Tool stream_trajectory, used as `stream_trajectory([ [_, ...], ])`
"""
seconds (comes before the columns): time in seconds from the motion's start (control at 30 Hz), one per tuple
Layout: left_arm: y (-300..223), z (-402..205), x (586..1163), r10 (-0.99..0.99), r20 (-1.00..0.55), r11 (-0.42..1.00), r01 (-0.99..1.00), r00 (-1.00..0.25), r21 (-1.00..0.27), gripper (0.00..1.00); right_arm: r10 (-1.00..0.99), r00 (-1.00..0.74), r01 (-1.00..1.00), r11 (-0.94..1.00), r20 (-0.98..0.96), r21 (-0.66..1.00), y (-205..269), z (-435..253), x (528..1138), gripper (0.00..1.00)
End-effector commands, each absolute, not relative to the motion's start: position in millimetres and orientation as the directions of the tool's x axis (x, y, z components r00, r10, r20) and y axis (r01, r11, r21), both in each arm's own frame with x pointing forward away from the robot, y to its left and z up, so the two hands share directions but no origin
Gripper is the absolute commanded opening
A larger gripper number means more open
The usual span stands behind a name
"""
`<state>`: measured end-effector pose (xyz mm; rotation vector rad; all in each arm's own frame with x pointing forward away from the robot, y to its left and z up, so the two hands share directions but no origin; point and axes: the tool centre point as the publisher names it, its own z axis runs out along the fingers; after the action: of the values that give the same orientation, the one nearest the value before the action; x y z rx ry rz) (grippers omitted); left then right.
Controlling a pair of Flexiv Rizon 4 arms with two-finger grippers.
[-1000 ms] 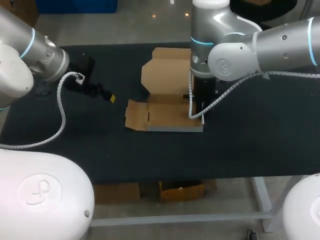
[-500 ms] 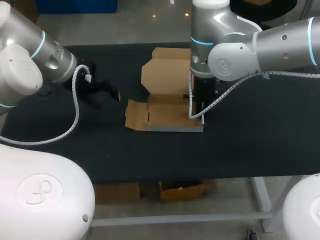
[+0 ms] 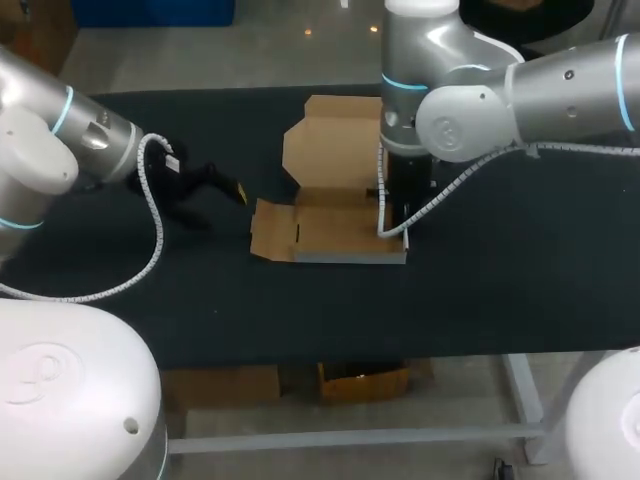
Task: Assemble the packaging by folding the flat box into shape, placing the metal phone stand inside, and closing the box properly
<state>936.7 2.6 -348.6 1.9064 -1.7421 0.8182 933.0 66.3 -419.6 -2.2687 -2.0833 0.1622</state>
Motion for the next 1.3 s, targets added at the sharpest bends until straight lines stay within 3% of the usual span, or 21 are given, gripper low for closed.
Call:
stream_trajectory([
  [0.03,-2,-354,943,-0.739,0.673,-0.112,-0.991,0.038,-0.067,1.00,0.996,0.082,0.990,-0.086,-0.038,-0.115,66,-419,933,0.00],
  [0.43,-1,-366,945,-0.723,0.687,-0.099,-0.995,0.069,-0.005,1.00,0.996,0.082,0.990,-0.086,-0.038,-0.115,66,-419,933,0.00],
  [0.5,-5,-370,944,-0.719,0.692,-0.074,-0.997,0.057,0.006,0.72,0.996,0.082,0.990,-0.086,-0.038,-0.115,66,-419,933,0.00],
  [0.57,-10,-372,943,-0.721,0.691,-0.058,-0.998,0.043,0.001,0.65,0.996,0.082,0.990,-0.086,-0.038,-0.115,66,-419,933,0.00],
  [0.63,-15,-374,943,-0.722,0.692,-0.044,-0.999,0.029,-0.003,0.67,0.996,0.082,0.990,-0.086,-0.038,-0.115,66,-419,933,0.00],
  [0.73,-20,-377,946,-0.714,0.700,-0.032,-1.000,0.023,0.001,0.55,0.996,0.082,0.990,-0.086,-0.038,-0.115,66,-419,933,0.00],
  [1.0,-33,-385,948,-0.699,0.715,-0.024,-1.000,0.024,0.010,0.55,0.996,0.082,0.990,-0.086,-0.038,-0.115,66,-419,933,0.00],
  [1.3,-44,-391,950,-0.675,0.736,-0.039,-0.999,0.050,0.032,0.33,0.996,0.082,0.990,-0.086,-0.038,-0.115,66,-419,933,0.00],
])
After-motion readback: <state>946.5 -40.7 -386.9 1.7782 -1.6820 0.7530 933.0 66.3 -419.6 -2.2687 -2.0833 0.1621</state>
